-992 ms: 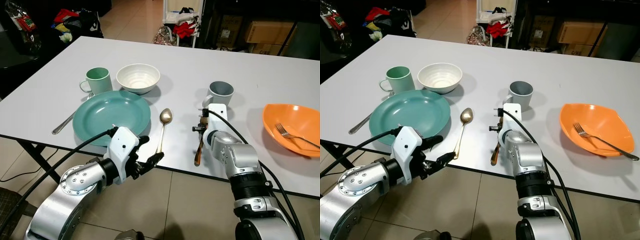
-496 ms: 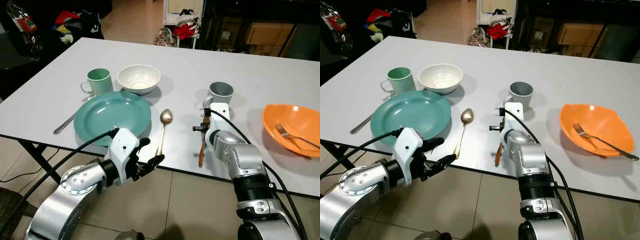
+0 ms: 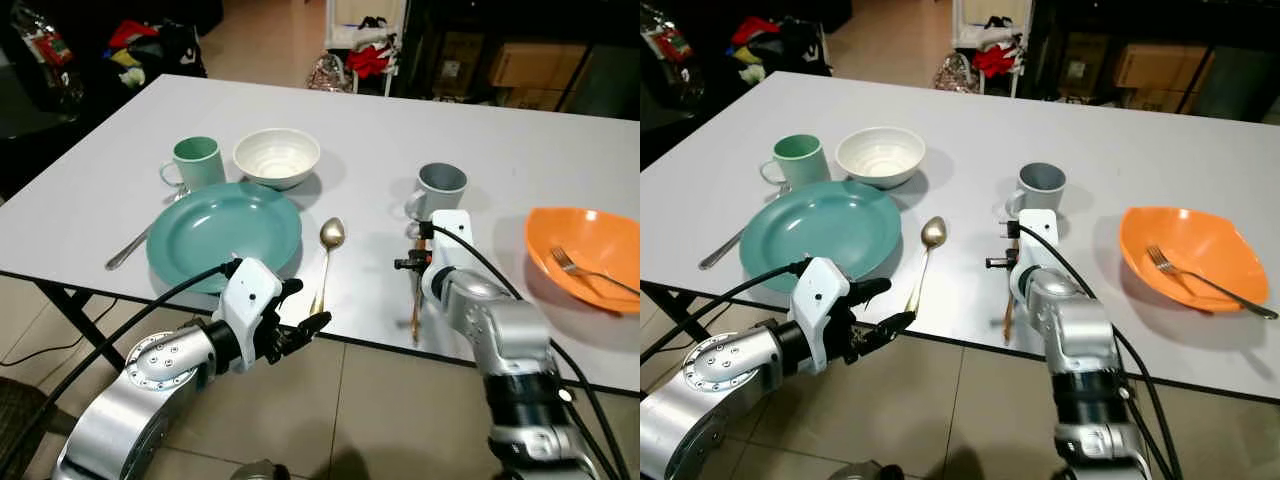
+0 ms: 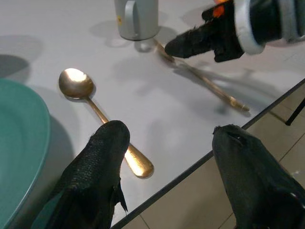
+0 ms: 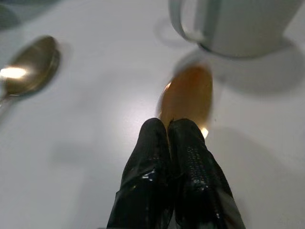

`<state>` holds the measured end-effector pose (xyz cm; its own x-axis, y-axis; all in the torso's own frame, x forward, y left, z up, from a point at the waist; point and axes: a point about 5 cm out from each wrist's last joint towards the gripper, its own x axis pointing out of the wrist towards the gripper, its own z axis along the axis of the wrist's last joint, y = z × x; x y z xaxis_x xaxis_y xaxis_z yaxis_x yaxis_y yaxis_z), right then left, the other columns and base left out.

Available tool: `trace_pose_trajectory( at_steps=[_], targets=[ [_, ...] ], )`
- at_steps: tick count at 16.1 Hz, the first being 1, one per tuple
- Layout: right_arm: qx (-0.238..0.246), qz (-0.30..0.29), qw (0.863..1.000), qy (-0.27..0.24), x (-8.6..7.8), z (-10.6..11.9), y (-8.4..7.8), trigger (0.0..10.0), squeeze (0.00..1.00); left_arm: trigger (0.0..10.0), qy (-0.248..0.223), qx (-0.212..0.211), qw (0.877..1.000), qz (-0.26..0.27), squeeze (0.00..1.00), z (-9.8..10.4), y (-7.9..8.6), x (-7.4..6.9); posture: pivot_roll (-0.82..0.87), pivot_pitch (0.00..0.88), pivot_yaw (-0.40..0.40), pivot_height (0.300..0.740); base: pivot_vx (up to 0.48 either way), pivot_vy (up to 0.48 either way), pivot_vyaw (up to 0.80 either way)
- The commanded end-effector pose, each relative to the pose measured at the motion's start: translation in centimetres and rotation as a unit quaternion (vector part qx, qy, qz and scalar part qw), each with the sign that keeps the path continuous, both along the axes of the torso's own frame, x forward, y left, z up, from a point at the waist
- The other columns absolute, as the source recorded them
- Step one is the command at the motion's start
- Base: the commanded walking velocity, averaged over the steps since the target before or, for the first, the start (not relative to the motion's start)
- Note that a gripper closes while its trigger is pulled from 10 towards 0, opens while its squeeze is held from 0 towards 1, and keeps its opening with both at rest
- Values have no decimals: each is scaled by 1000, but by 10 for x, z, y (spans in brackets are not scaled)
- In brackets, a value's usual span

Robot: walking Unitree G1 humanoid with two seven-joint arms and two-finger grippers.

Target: Setting the table

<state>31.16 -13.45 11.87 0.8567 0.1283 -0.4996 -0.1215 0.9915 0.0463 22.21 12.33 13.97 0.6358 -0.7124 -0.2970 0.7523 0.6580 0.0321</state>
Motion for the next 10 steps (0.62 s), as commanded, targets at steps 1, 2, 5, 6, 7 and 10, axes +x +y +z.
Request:
trace_pose_trajectory(
  at_steps=[1, 2, 5, 6, 7, 10],
  targets=[
    [8, 28, 999, -15, -3, 11, 7, 0, 0, 10000, -3, 1, 1000, -2, 0, 1, 2, -1, -50, 9, 40, 740, 0, 0, 0],
    [-4, 49, 998, -32, -6, 19, 8, 0, 0, 10000, -2, 1, 1000, -1, 0, 1, 2, -1, -54, 9, 44, 740, 0, 0, 0],
    [-25, 95, 993, -70, -12, 41, 11, 0, 0, 10000, -4, 1, 1000, -1, 0, 0, 2, 2, -63, 5, 47, 740, 0, 0, 0],
    [-30, 95, 993, -69, -12, 42, 9, 0, 0, 10000, -4, 0, 1000, -1, 0, 0, 2, 2, -64, 4, 47, 740, 0, 0, 0],
    [-40, 91, 993, -62, -13, 41, 7, 2784, 0, 10000, -5, 0, 1000, -2, 0, 1, 1, 3, -64, 2, 45, 740, 0, 0, 0],
    [-75, 62, 995, -18, -22, 24, -3, 10000, 1000, 10000, -7, -1, 1000, -2, 0, 1, 0, 3, -59, 3, 43, 740, 0, 0, 0]
  ],
)
